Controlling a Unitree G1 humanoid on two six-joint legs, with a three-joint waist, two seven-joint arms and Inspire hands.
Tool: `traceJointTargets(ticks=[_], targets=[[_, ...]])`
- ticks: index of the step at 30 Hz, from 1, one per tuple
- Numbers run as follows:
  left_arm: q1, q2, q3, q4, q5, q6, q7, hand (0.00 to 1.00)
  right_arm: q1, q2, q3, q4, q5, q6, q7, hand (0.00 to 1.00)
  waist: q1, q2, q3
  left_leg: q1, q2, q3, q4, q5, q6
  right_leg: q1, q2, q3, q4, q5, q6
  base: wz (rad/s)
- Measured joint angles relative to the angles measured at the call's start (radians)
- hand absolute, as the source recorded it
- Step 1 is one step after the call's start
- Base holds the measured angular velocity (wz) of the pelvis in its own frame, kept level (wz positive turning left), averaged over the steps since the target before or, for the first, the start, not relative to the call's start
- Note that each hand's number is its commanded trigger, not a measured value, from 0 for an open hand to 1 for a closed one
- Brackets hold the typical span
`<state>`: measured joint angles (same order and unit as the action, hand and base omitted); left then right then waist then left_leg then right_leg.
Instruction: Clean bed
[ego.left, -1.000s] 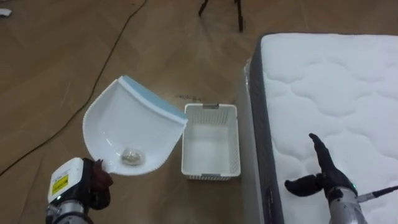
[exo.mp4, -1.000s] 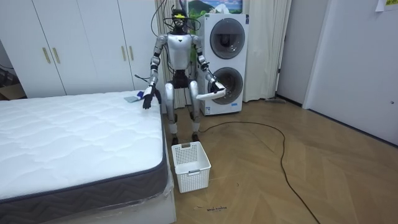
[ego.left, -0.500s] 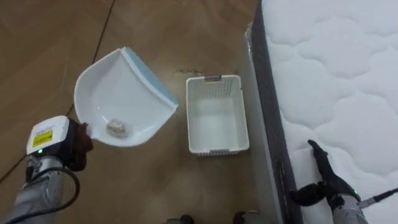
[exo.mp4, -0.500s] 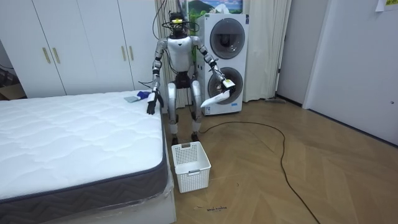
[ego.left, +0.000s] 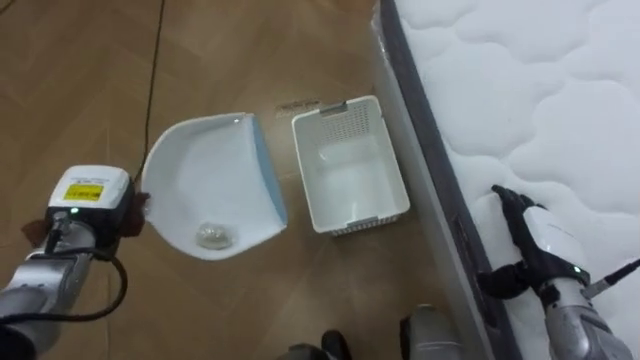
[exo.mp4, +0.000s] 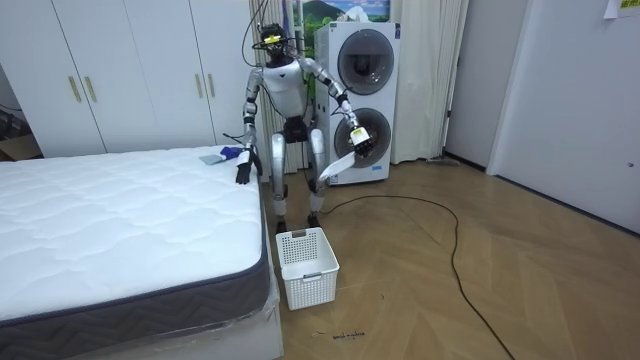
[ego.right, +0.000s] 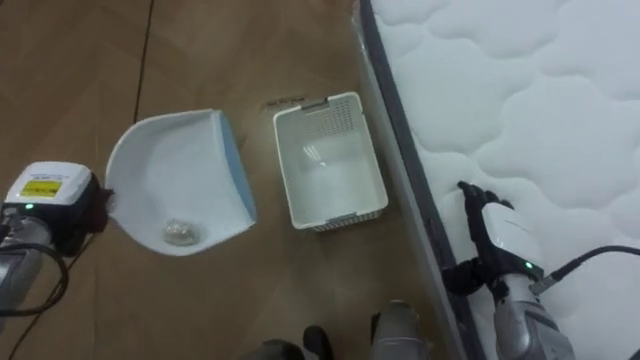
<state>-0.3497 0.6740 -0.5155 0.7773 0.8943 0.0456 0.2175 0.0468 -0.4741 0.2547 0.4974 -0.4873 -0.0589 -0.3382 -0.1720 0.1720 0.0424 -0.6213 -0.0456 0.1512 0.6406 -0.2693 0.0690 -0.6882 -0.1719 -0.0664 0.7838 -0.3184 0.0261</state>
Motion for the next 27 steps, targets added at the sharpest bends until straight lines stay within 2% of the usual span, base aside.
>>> traceJointTargets(ticks=[3, 6, 9, 10, 16, 19, 27], targets=[[-0.012, 0.009, -0.007, -0.011, 0.004, 0.003, -0.035, 1.0, -0.004, -0.001, 0.008, -0.011, -0.001, 0.006, 0.0, 0.0, -0.014, 0.007, 0.0012, 0.0, -0.001, 0.005, -0.001, 0.0, 0.0, -0.004, -0.001, 0.005, 0.003, -0.001, 0.001, -0.03], [-0.037, 0.015, -0.029, -0.009, 0.003, 0.022, -0.056, 1.0, -0.009, -0.001, 0.009, -0.012, -0.015, 0.007, 0.0, 0.0, -0.017, 0.012, 0.0016, 0.001, 0.0, 0.013, -0.003, -0.001, 0.001, -0.008, -0.001, 0.012, 0.005, -0.001, 0.002, -0.05], [-0.05, 0.033, -0.039, 0.004, 0.003, 0.022, -0.072, 1.0, -0.014, -0.001, 0.009, -0.014, -0.043, 0.007, -0.001, 0.0, -0.019, 0.017, 0.0033, 0.004, 0.0, 0.022, -0.007, -0.001, 0.001, -0.016, -0.002, 0.02, 0.013, -0.001, 0.002, -0.07], [-0.052, 0.043, -0.039, 0.018, 0.001, 0.022, -0.077, 1.0, -0.018, -0.001, 0.009, -0.017, -0.044, 0.007, -0.002, 0.0, -0.019, 0.021, 0.0038, 0.006, 0.001, 0.029, -0.009, -0.001, 0.002, -0.02, -0.002, 0.025, 0.015, -0.001, 0.001, -0.13], [-0.06, 0.054, -0.039, 0.068, -0.013, 0.036, -0.099, 1.0, -0.017, -0.003, 0.01, -0.025, -0.035, 0.007, -0.031, 0.0, -0.019, 0.058, 0.0039, 0.01, 0.003, 0.043, -0.017, -0.001, 0.002, -0.023, -0.004, 0.025, 0.013, -0.002, 0.001, -0.04], [-0.069, 0.066, -0.039, 0.094, -0.041, 0.036, -0.114, 1.0, -0.016, -0.003, 0.01, -0.038, -0.029, 0.007, -0.03, 0.0, -0.018, 0.059, 0.0039, 0.01, 0.004, 0.055, -0.02, -0.001, 0.002, -0.032, -0.003, 0.034, 0.019, -0.002, 0.0, -0.08], [-0.13, 0.074, -0.036, 0.177, -0.118, 0.042, -0.144, 1.0, -0.007, -0.002, 0.007, -0.056, -0.06, 0.008, -0.029, 0.0, -0.016, 0.063, 0.003, 0.002, 0.011, 0.06, -0.019, -0.001, 0.001, -0.044, 0.003, 0.035, 0.018, -0.002, -0.003, -0.01]])
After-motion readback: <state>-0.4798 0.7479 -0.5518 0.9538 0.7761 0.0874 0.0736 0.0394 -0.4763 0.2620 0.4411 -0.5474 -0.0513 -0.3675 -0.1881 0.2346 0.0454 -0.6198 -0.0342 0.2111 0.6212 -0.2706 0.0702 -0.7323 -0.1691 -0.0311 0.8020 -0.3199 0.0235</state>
